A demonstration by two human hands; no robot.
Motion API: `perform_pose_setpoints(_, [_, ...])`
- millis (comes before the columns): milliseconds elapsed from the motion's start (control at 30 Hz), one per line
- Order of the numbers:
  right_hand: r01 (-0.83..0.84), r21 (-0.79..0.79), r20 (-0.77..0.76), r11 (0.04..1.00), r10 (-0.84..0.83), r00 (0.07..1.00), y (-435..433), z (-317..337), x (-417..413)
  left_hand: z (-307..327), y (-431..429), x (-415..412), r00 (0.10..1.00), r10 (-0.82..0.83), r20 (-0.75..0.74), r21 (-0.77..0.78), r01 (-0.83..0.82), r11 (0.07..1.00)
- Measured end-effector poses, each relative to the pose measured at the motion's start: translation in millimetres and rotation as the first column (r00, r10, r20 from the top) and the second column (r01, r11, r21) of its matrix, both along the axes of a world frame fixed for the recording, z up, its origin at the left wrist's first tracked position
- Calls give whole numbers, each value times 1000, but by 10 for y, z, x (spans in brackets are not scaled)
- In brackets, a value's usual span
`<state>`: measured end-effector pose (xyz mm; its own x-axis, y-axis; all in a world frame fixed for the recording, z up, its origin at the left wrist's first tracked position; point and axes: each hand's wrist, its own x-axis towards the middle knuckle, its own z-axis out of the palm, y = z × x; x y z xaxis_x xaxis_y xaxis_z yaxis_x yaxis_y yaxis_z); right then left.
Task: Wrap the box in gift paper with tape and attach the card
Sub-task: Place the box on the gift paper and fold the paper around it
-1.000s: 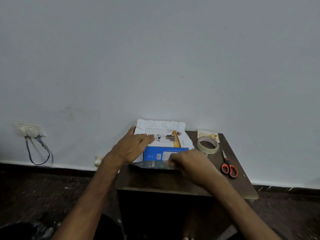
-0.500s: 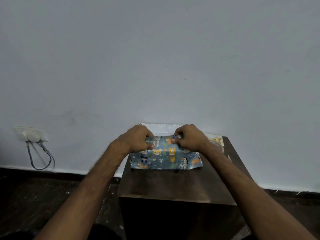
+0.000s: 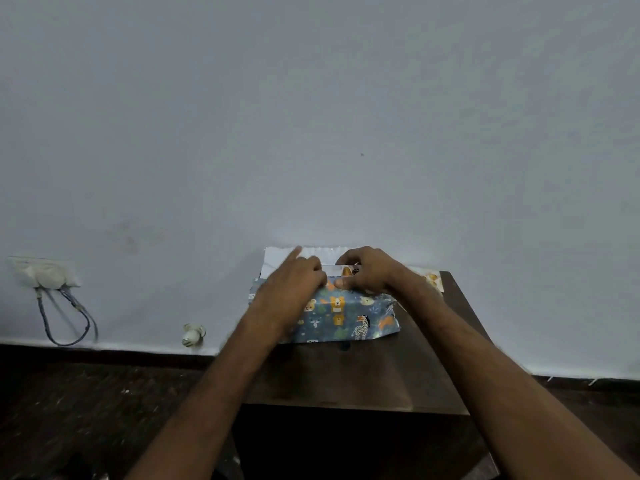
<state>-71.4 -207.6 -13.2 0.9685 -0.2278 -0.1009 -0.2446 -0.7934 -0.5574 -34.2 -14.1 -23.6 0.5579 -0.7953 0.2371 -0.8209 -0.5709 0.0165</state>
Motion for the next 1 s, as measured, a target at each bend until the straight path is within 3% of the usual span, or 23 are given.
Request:
perform_pose_setpoints(133, [-22, -30, -41, 999, 21, 999, -34, 54, 50, -290, 125, -177, 986, 12, -164, -228, -49, 972])
perform_pose_setpoints(233, [-40, -54, -99, 998, 35, 994, -102, 135, 187, -405, 95, -249, 991, 26, -130, -351, -70, 934])
perform_pose_setpoints(333, [4, -186, 0, 983, -4, 1000, -191, 108, 498, -496, 28, -231, 998, 29, -50, -408, -47, 912])
perform_pose_setpoints(400, [21, -272, 23, 962, -16, 1000, -226, 59, 747, -559, -1, -154, 999, 31, -10, -441, -32, 897])
perform_pose_setpoints(667, [-230, -617, -292, 753, 53, 955, -198, -233, 1391, -698, -72, -32, 997, -23, 75, -552, 60, 832])
perform_pose_setpoints(900, [-243, -722, -235, 647, 101, 967, -130, -406, 1358, -681, -79, -38, 998, -2, 65, -551, 37, 834])
perform_pose_setpoints(1000, [-233, -682, -230, 693, 100, 968, -147, -400, 1306, -670, -82, -48, 998, 11, 60, -549, 24, 835])
